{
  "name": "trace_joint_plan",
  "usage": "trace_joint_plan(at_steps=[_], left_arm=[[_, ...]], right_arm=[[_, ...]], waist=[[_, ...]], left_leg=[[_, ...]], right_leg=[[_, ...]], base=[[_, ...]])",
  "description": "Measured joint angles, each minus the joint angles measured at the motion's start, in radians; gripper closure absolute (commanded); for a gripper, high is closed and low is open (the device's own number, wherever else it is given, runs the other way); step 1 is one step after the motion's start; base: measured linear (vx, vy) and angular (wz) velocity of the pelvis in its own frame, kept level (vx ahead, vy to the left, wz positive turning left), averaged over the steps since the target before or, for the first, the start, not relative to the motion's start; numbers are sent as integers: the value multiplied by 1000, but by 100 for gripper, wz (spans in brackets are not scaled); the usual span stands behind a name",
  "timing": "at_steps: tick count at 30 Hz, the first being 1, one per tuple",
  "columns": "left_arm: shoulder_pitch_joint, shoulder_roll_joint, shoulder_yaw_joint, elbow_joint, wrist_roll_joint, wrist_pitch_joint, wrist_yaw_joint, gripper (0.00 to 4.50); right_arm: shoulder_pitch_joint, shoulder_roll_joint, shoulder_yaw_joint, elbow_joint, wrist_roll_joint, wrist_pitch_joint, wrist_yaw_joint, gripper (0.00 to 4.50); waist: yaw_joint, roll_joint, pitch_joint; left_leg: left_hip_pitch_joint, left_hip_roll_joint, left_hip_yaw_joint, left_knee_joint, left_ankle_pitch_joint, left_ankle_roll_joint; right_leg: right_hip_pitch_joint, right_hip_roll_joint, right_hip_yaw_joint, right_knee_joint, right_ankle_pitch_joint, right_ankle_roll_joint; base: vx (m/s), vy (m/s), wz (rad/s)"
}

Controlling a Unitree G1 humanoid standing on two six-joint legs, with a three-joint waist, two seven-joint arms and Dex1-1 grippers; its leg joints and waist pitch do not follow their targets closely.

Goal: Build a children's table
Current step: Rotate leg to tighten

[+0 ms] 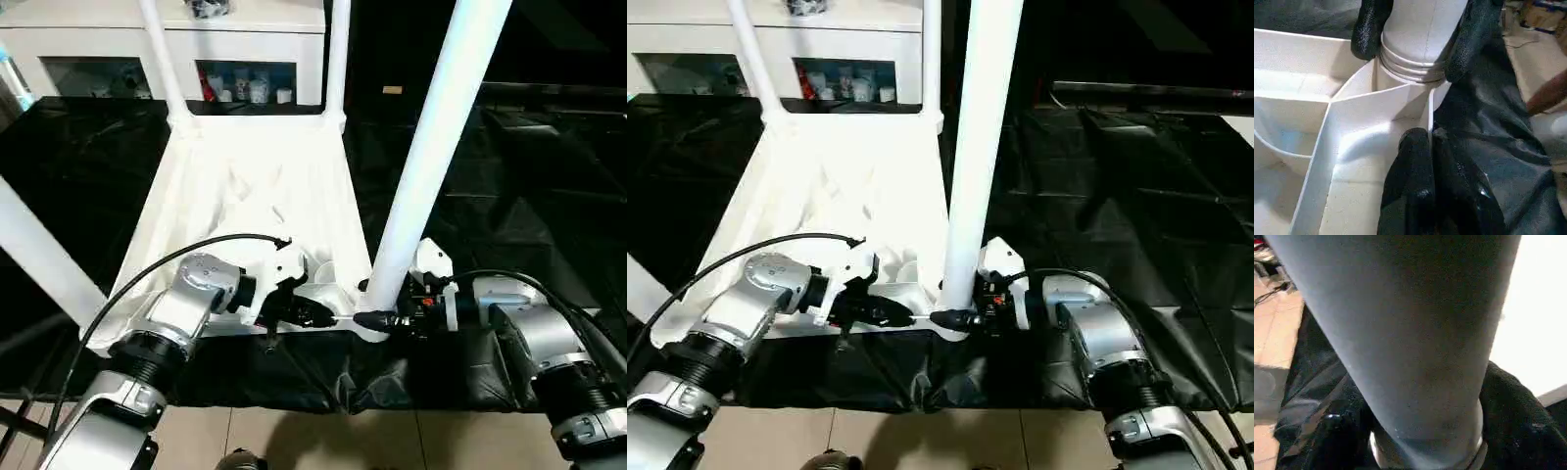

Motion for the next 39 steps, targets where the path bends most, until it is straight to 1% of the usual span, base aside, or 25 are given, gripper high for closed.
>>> trace_joint_plan(at_steps=[2, 4, 9, 10, 12, 13, 14, 15, 17, 19, 20, 21, 24, 25, 26, 28, 30, 32, 34, 36, 37, 39], left_arm=[[-14, -17, 5, 24, 8, 3, 47, 450], [-22, -33, 17, 42, 17, 7, 107, 450], [-74, -114, 56, 118, 57, 46, 336, 450], [-84, -134, 59, 130, 67, 54, 381, 450], [-91, -155, 63, 137, 78, 60, 430, 450], [-93, -167, 64, 145, 82, 61, 455, 450], [-93, -173, 64, 145, 88, 61, 468, 450], [-94, -176, 64, 145, 90, 60, 475, 450], [-94, -177, 64, 144, 90, 58, 477, 450], [-94, -178, 64, 144, 89, 55, 474, 450], [-94, -178, 64, 144, 89, 53, 471, 450], [-95, -178, 64, 144, 89, 51, 470, 450], [-95, -176, 66, 143, 87, 46, 451, 450], [-95, -173, 66, 141, 85, 46, 438, 450], [-94, -169, 65, 136, 81, 46, 422, 450], [-86, -156, 64, 120, 74, 46, 383, 450], [-80, -144, 61, 110, 65, 46, 352, 450], [-67, -126, 53, 90, 49, 44, 304, 450], [-62, -114, 51, 86, 37, 39, 266, 450], [-44, -82, 44, 60, 20, 37, 197, 450], [-30, -60, 41, 45, 8, 36, 153, 450], [-19, -37, 32, 30, -1, 26, 100, 450]], right_arm=[[-5, 18, -18, 21, -8, -3, -60, 185], [-23, 50, -35, 59, -23, -8, -141, 186], [-121, 188, -92, 215, -72, -31, -510, 187], [-139, 213, -105, 241, -81, -30, -587, 187], [-159, 243, -118, 270, -90, -30, -671, 187], [-170, 261, -121, 288, -97, -42, -721, 187], [-175, 269, -122, 303, -106, -58, -745, 187], [-176, 273, -122, 310, -114, -70, -756, 152], [-178, 275, -127, 315, -115, -81, -755, 152], [-178, 278, -139, 317, -114, -85, -748, 111], [-178, 278, -142, 317, -112, -85, -743, 111], [-178, 278, -144, 317, -109, -85, -736, 109], [-177, 252, -151, 315, -85, -83, -653, 67], [-169, 232, -146, 307, -84, -87, -603, 67], [-158, 205, -127, 291, -85, -92, -561, 59], [-143, 168, -103, 264, -89, -99, -481, 59], [-130, 139, -83, 244, -93, -110, -433, 59], [-107, 99, -68, 213, -91, -120, -351, 59], [-98, 83, -59, 198, -91, -120, -303, 59], [-76, 47, -40, 154, -78, -111, -217, 59], [-65, 33, -28, 133, -65, -102, -159, 59], [-52, 19, -14, 104, -46, -87, -102, 59]], waist=[[-4, 0, 0], [-15, 0, 0], [-59, -1, 0], [-66, -1, 0], [-74, -1, 0], [-78, -1, 0], [-78, -1, 0], [-78, -1, 0], [-78, -1, -1], [-78, -1, -1], [-78, -1, -1], [-78, -1, -1], [-75, -1, -1], [-72, -1, -1], [-71, 0, -1], [-65, 0, -1], [-59, 0, -1], [-53, 0, -1], [-50, 0, 0], [-44, 0, 0], [-40, 0, 0], [-30, 0, 0]], left_leg=[[1, 0, 0, 0, 0, 0], [2, 0, -1, 0, 0, 0], [2, -1, -3, 1, 1, -2], [2, -1, -3, 1, 1, -2], [2, -1, -3, 1, 1, -2], [2, -1, -3, 1, 1, -2], [2, -1, -3, 1, 1, -2], [2, -1, -3, 1, 1, -2], [2, -1, -3, 1, 1, -2], [2, -1, -3, 1, 1, -2], [2, -1, -3, 1, 1, -2], [2, -1, -3, 1, 1, -2], [1, -1, -3, 0, 1, -2], [1, -1, -3, 0, 1, -2], [1, -1, -3, 0, 1, -2], [1, 0, -3, -1, 1, -2], [0, 0, -3, -1, 1, -2], [0, 0, -2, -2, 1, -1], [-1, 0, -2, -2, 1, -1], [-1, 0, -2, -2, 1, -1], [-1, 0, -2, -2, 1, -1], [0, 1, -2, -1, 1, -1]], right_leg=[[0, 0, 0, 0, -1, 3], [0, 0, 0, 0, -1, 3], [-1, 1, -1, -2, -1, 3], [-2, 1, -1, -3, -1, 3], [-2, 1, -1, -3, -1, 3], [-2, 1, -1, -3, -1, 3], [-2, 1, -1, -3, -1, 3], [-1, 1, -1, -3, -1, 3], [-1, 1, -1, -3, 0, 2], [-1, 1, -1, -3, 0, 2], [-1, 1, -1, -3, 0, 2], [-1, 1, -1, -2, 1, 1], [-2, 1, -1, -2, 2, 0], [-2, 1, -1, -2, 3, -1], [-2, 1, -1, -2, 3, -2], [-2, 1, -2, -2, 3, -1], [-3, 1, -2, -2, 2, 0], [-3, 1, -2, -2, 2, 0], [-3, 1, -2, -2, 2, 0], [-3, 1, -2, -2, 2, 0], [-3, 1, -2, -2, 2, 0], [-3, 1, -2, -2, 2, 0]], base=[[0, 0, 0], [0, 0, 0], [0, 0, 0], [0, 0, 0], [0, 0, 0], [0, 0, 0], [0, 0, 0], [0, 0, 0], [0, 0, 0], [0, 0, 0], [0, 0, 0], [0, 0, 0], [0, 0, 0], [0, 0, 0], [0, 0, 0], [0, 0, 0], [0, 0, 0], [0, 0, 0], [0, 0, 0], [0, 0, 0], [0, 0, 0], [0, 0, 0]])
